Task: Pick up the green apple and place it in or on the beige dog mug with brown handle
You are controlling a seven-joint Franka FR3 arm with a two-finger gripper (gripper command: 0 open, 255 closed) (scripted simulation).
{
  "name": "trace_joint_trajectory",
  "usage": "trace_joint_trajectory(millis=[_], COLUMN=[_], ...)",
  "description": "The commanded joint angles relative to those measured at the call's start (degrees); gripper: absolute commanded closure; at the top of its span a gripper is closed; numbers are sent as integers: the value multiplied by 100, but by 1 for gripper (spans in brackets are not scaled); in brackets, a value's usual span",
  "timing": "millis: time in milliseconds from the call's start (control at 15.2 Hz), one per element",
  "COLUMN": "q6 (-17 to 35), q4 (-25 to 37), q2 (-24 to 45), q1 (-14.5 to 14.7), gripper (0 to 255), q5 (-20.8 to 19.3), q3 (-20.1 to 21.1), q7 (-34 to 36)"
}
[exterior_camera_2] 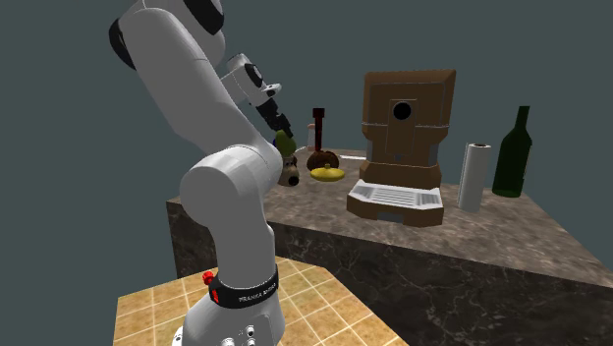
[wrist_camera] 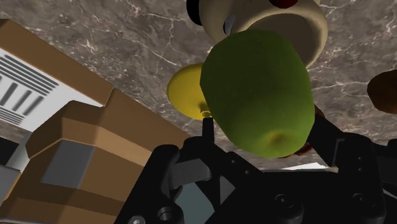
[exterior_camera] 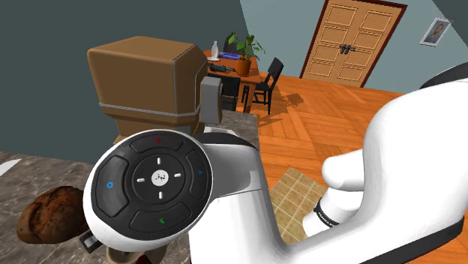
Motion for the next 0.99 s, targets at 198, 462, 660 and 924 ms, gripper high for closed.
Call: trace_joint_trajectory(millis=[198,462,660,924], q6=[-26,-349,-651,-651], q4=[-28,96,240,240], q2=[-21,91,155,154], q1=[-7,369,685,685], gripper=[0,0,0,0], q5=[25,-79,-141,-139], q3=[56,-251,-495,-496], q7=[16,63,105,103])
